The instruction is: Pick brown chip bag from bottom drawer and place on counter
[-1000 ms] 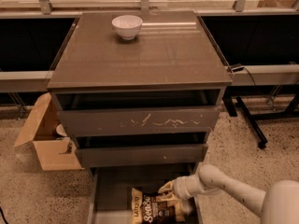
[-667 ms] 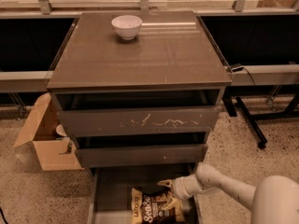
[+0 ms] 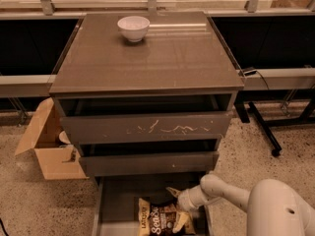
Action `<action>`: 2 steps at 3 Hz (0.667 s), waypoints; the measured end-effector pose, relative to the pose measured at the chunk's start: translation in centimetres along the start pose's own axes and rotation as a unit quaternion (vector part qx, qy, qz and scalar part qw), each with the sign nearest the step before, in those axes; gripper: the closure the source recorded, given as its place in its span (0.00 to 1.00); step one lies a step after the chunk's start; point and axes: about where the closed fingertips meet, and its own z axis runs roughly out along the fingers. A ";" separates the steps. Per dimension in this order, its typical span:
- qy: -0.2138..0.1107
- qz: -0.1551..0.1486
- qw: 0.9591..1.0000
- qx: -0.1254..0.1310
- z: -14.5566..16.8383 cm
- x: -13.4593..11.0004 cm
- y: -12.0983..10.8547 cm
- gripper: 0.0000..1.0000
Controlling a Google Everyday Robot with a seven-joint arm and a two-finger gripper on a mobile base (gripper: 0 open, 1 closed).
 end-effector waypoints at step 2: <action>0.015 0.032 0.999 -0.025 3.5 3.0 0.4 0.00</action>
Offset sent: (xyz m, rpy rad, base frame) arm -0.0039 0.0015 -0.0731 -0.0577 0.1231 -0.0192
